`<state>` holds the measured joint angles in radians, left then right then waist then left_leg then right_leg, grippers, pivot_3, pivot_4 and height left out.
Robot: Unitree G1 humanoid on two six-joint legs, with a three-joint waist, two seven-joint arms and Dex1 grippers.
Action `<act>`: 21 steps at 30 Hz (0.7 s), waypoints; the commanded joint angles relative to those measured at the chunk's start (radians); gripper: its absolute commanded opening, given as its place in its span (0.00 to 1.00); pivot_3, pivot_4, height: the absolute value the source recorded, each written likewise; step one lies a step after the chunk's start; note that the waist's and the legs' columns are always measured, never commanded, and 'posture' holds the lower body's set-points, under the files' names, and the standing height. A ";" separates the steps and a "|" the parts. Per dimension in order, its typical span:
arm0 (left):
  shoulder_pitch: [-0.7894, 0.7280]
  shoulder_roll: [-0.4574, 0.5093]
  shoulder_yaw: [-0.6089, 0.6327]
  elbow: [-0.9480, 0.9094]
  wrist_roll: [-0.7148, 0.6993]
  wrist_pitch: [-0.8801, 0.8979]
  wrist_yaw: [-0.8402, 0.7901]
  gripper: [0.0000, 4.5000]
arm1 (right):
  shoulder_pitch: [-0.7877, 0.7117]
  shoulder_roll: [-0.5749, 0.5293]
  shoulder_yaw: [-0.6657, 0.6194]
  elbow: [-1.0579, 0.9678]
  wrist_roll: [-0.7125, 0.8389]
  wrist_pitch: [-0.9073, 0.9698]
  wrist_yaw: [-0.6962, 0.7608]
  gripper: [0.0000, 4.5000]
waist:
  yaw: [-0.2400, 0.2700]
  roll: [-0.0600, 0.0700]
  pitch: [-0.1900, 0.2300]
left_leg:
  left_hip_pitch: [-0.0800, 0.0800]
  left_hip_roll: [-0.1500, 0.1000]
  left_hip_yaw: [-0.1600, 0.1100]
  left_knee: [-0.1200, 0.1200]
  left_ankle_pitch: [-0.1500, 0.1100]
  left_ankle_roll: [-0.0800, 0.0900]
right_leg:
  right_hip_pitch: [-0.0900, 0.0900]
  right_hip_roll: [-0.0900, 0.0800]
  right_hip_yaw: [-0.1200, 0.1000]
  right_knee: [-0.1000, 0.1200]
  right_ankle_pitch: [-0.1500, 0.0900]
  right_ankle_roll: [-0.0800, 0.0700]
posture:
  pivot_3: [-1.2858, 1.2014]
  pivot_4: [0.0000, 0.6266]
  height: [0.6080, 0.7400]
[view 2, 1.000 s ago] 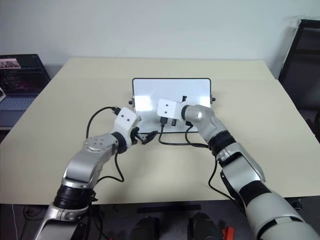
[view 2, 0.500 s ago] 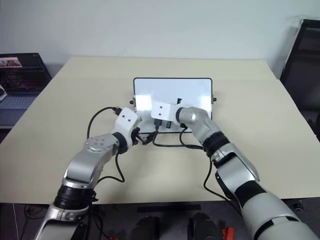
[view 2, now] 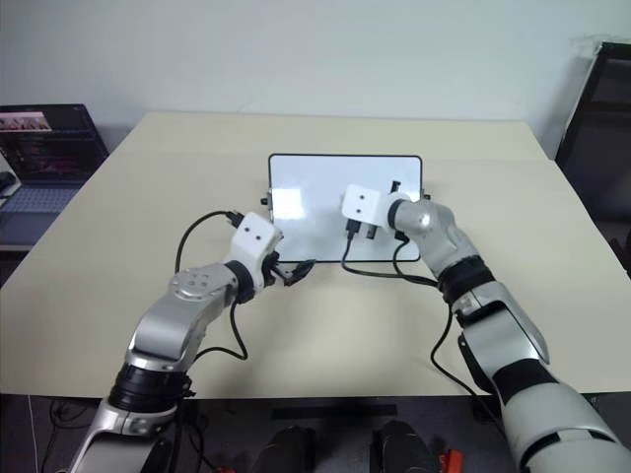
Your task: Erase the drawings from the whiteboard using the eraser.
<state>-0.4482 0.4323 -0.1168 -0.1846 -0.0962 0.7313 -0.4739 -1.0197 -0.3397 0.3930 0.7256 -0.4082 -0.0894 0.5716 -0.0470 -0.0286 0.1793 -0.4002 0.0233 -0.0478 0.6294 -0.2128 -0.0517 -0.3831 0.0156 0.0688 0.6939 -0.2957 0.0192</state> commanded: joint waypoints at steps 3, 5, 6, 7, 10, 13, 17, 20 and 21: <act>-0.018 -0.004 0.011 -0.022 0.000 -0.035 0.002 1.00 | 0.097 -0.039 -0.061 -0.158 0.047 0.104 0.043 0.22 | -0.001 0.000 0.000 | 0.000 0.000 0.000 0.000 0.000 0.000 | 0.000 0.000 0.000 0.000 0.000 0.001 | 0.52 0.24 1.00; -0.013 -0.013 0.017 -0.021 -0.003 -0.059 0.007 1.00 | 0.143 -0.036 -0.113 -0.278 0.094 0.161 0.046 0.22 | 0.000 0.000 0.000 | 0.000 0.000 0.000 0.000 0.000 0.000 | 0.000 0.000 0.000 -0.001 0.000 0.000 | 0.52 0.24 1.00; -0.010 -0.017 0.021 -0.022 -0.007 -0.071 0.007 1.00 | 0.168 -0.036 -0.139 -0.344 0.115 0.192 0.044 0.22 | -0.001 0.000 0.000 | -0.001 0.001 -0.001 0.000 0.000 0.000 | 0.000 0.000 0.000 -0.001 0.000 0.000 | 0.52 0.24 1.00; -0.007 -0.020 0.023 -0.024 -0.010 -0.080 0.007 1.00 | 0.191 -0.032 -0.166 -0.407 0.139 0.228 0.040 0.22 | 0.000 0.000 0.000 | -0.001 0.001 -0.001 -0.001 0.000 0.000 | -0.001 0.000 0.000 -0.002 0.000 0.000 | 0.52 0.24 1.00; 0.004 -0.027 0.034 -0.031 -0.023 -0.104 -0.001 1.00 | 0.278 -0.016 -0.265 -0.616 0.217 0.373 0.015 0.22 | 0.001 0.000 0.001 | -0.005 0.001 -0.002 -0.001 0.000 0.000 | -0.003 0.000 0.000 -0.004 0.001 -0.002 | 0.52 0.24 1.00; 0.026 -0.028 0.038 -0.044 -0.053 -0.148 -0.035 1.00 | 0.431 0.005 -0.382 -0.851 0.285 0.533 -0.033 0.22 | 0.006 0.000 0.001 | -0.008 0.002 -0.003 -0.002 -0.001 0.000 | -0.006 0.000 -0.001 -0.006 0.001 -0.002 | 0.52 0.24 1.00; 0.046 -0.022 0.028 -0.058 -0.082 -0.210 -0.094 1.00 | 0.599 0.056 -0.485 -1.075 0.338 0.706 -0.118 0.22 | 0.015 0.000 0.001 | -0.011 0.002 -0.003 -0.003 -0.001 -0.001 | -0.006 0.000 -0.003 -0.012 0.001 -0.002 | 0.52 0.24 1.00; 0.048 -0.015 0.011 -0.070 -0.141 -0.249 -0.198 1.00 | 0.731 0.099 -0.535 -1.191 0.328 0.786 -0.206 0.22 | 0.016 0.000 0.001 | -0.013 0.001 -0.003 -0.002 -0.001 -0.001 | -0.006 0.000 -0.004 -0.012 0.001 -0.002 | 0.52 0.24 1.00; 0.046 -0.010 0.005 -0.067 -0.147 -0.261 -0.223 1.00 | 0.759 0.116 -0.544 -1.215 0.329 0.807 -0.230 0.22 | 0.016 0.000 0.001 | -0.013 0.001 -0.003 -0.002 -0.001 -0.001 | -0.006 0.000 -0.004 -0.012 0.001 -0.002 | 0.52 0.24 1.00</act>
<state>-0.3938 0.4116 -0.1060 -0.2072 -0.2137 0.5084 -0.6491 -0.2760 -0.2353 -0.1182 -0.4111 -0.0853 0.6876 0.3874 -0.0314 -0.0283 0.1798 -0.4129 0.0245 -0.0500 0.6273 -0.2140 -0.0526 -0.3892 0.0156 0.0650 0.6817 -0.2948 0.0175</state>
